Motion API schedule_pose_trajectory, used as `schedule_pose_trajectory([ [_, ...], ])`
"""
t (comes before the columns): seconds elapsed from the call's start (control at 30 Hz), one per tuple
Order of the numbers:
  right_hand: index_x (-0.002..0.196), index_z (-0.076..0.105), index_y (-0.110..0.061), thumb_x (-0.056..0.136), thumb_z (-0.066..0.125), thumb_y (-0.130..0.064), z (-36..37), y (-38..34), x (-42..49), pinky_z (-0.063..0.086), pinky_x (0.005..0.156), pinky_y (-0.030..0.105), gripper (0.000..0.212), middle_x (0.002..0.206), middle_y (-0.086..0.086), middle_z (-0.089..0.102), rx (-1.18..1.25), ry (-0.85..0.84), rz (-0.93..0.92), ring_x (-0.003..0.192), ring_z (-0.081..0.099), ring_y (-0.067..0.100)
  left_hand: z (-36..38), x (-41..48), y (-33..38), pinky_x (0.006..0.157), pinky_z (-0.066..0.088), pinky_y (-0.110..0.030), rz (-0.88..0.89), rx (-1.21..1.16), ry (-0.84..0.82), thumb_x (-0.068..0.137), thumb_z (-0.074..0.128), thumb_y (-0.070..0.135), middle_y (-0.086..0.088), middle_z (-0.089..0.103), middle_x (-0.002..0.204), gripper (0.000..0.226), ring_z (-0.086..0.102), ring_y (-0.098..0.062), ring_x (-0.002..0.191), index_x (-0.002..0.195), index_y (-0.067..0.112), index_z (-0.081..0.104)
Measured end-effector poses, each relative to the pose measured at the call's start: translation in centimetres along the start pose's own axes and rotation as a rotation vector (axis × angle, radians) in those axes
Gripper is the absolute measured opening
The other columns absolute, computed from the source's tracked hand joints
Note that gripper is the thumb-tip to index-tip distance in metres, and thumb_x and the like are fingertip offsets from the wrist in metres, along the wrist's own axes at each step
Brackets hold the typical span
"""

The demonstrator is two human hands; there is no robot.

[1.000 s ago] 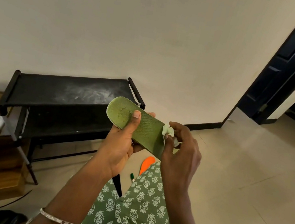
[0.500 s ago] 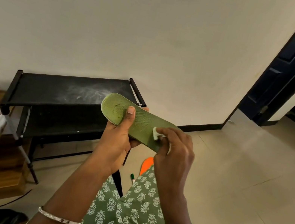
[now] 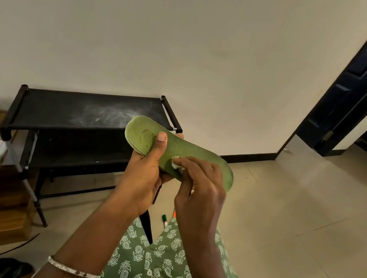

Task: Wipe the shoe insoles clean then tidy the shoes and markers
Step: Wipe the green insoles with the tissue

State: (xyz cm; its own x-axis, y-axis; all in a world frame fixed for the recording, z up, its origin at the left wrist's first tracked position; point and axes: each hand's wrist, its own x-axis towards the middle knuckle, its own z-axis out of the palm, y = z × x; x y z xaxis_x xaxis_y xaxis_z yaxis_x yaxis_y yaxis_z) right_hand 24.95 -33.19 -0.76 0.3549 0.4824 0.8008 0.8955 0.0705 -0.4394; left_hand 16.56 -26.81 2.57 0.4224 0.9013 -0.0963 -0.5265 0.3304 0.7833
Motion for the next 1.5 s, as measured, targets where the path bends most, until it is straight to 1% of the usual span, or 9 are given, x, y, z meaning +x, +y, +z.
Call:
schedule_pose_trajectory([
  [0.13,0.097,0.077,-0.011,0.079,0.068,0.011,-0.4,1.7,0.6,0.053,0.081,0.031,0.030,0.097,0.000,0.073,-0.014,0.037,0.106,0.094,0.063,0.017,0.1,0.2,0.1,0.080,0.062,-0.038,-0.005,-0.019,0.000,0.101,0.052,0.029,0.000,0.074,0.116,0.039,0.072,-0.015,0.102,0.135,0.010,0.054],
  [0.3,0.096,0.077,-0.009,0.081,0.065,0.010,0.2,-0.3,0.0,0.040,0.084,0.010,0.027,0.095,0.001,0.072,-0.028,0.011,0.028,0.092,0.059,0.017,0.3,0.0,-0.3,0.072,0.062,-0.032,-0.012,-0.011,0.015,0.099,0.053,0.030,-0.006,0.072,0.120,0.037,0.073,-0.018,0.097,0.131,0.011,0.058],
  [0.43,0.097,0.076,-0.007,0.084,0.057,0.005,0.5,-1.0,-0.2,0.041,0.085,0.013,0.026,0.095,0.002,0.072,-0.004,-0.017,-0.047,0.091,0.059,0.018,0.3,-0.2,-0.2,0.069,0.062,-0.030,-0.022,-0.022,-0.001,0.100,0.052,0.028,-0.008,0.073,0.117,0.030,0.074,-0.018,0.091,0.123,0.011,0.062],
  [0.67,0.099,0.076,-0.012,0.080,0.068,0.011,-0.6,2.7,0.4,0.052,0.081,0.031,0.030,0.099,0.000,0.072,-0.057,0.020,0.125,0.096,0.062,0.019,0.4,-0.2,0.1,0.081,0.062,-0.038,-0.006,-0.007,-0.008,0.100,0.052,0.030,0.000,0.074,0.116,0.039,0.070,-0.016,0.107,0.134,0.011,0.055],
  [0.97,0.097,0.076,-0.007,0.084,0.056,0.005,0.7,-1.0,-0.2,0.047,0.081,0.019,0.027,0.097,0.002,0.072,0.031,-0.002,-0.059,0.092,0.059,0.017,0.4,-0.2,-0.3,0.071,0.063,-0.032,-0.018,-0.024,0.008,0.100,0.053,0.028,-0.007,0.074,0.115,0.031,0.074,-0.017,0.089,0.124,0.011,0.062],
  [1.07,0.098,0.077,-0.010,0.081,0.067,0.012,0.0,0.7,0.1,0.047,0.082,0.018,0.029,0.097,0.001,0.072,0.001,0.017,0.010,0.091,0.061,0.017,0.2,-0.2,-0.2,0.076,0.063,-0.036,-0.030,-0.013,0.015,0.100,0.053,0.030,-0.006,0.073,0.118,0.031,0.074,-0.018,0.094,0.125,0.012,0.061],
  [1.27,0.103,0.075,-0.021,0.087,0.071,-0.006,-1.5,2.8,0.5,0.057,0.078,0.024,0.021,0.095,-0.010,0.073,0.150,0.010,0.376,0.088,0.067,0.002,-0.2,0.2,0.6,0.084,0.061,-0.041,-0.079,-0.087,0.024,0.097,0.058,0.036,-0.003,0.075,0.112,0.038,0.071,-0.019,0.106,0.125,0.011,0.062],
  [1.37,0.101,0.071,-0.017,0.085,0.075,-0.008,-1.1,1.1,0.5,0.057,0.075,0.017,0.019,0.092,-0.010,0.071,0.200,0.038,0.357,0.086,0.067,0.000,-0.1,0.1,0.3,0.088,0.060,-0.042,-0.134,-0.109,-0.026,0.094,0.059,0.042,-0.009,0.074,0.115,0.043,0.070,-0.023,0.108,0.124,0.010,0.062],
  [1.5,0.098,0.070,-0.017,0.085,0.075,-0.007,-0.3,-0.2,0.1,0.058,0.070,0.034,0.017,0.090,-0.011,0.069,0.141,0.056,0.231,0.083,0.065,0.006,-0.2,0.1,-0.1,0.088,0.060,-0.040,-0.165,-0.085,-0.111,0.087,0.067,0.040,-0.015,0.071,0.118,0.050,0.069,-0.025,0.103,0.124,0.006,0.063],
])
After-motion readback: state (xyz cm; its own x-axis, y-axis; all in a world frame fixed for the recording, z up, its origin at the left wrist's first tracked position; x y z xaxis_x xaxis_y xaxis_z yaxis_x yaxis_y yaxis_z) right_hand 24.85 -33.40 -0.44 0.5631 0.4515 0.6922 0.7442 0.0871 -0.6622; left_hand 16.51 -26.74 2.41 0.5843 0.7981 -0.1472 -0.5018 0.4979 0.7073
